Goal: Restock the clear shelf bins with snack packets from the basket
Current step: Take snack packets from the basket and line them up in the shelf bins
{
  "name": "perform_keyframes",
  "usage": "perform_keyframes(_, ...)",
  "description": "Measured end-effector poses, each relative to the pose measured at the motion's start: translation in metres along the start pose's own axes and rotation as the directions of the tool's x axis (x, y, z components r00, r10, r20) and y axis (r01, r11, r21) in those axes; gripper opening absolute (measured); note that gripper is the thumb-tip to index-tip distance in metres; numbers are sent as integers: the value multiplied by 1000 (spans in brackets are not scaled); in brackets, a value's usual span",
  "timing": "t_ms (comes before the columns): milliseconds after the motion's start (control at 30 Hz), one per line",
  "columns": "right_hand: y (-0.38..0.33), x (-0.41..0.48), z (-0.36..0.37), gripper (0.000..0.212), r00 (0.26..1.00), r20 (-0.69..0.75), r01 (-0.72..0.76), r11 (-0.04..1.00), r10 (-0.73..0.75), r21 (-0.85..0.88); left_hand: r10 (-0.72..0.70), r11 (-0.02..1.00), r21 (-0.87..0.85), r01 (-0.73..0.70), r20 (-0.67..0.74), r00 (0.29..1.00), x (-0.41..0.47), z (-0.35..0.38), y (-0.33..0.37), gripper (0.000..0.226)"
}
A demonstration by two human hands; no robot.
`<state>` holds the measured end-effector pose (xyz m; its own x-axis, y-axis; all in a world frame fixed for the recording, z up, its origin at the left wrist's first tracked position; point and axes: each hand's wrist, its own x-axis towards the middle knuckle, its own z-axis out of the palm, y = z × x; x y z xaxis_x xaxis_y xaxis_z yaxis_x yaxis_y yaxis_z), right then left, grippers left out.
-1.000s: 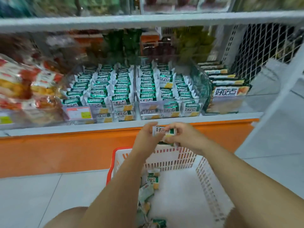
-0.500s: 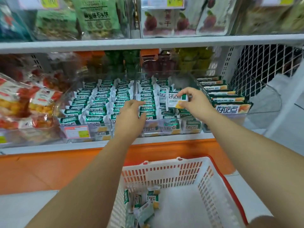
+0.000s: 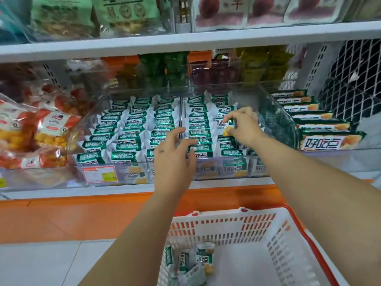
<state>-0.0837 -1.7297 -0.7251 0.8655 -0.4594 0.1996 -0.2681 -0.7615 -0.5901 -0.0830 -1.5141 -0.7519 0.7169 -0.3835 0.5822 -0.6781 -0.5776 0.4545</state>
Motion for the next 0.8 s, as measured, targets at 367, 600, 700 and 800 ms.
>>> perform_keyframes(367,-16,-93,-17,30,957,-259,155,985,-132,70,-82,996,-34,78,-155,985,-50,-9,23,21)
perform_keyframes(600,30,-211,68,23,976,-207,-17,972,68,236,-396,909,-86,409,130,909,-134,29,25,31)
perform_keyframes(700,66,-235,109,33,933,191,-339,925,306,172,-535,819,78,568,459,709,-155,54,-4,35)
perform_keyframes(800,91,-244,143,39,871,393,-347,936,296,64,-578,769,221,600,640,506,-167,77,-32,34)
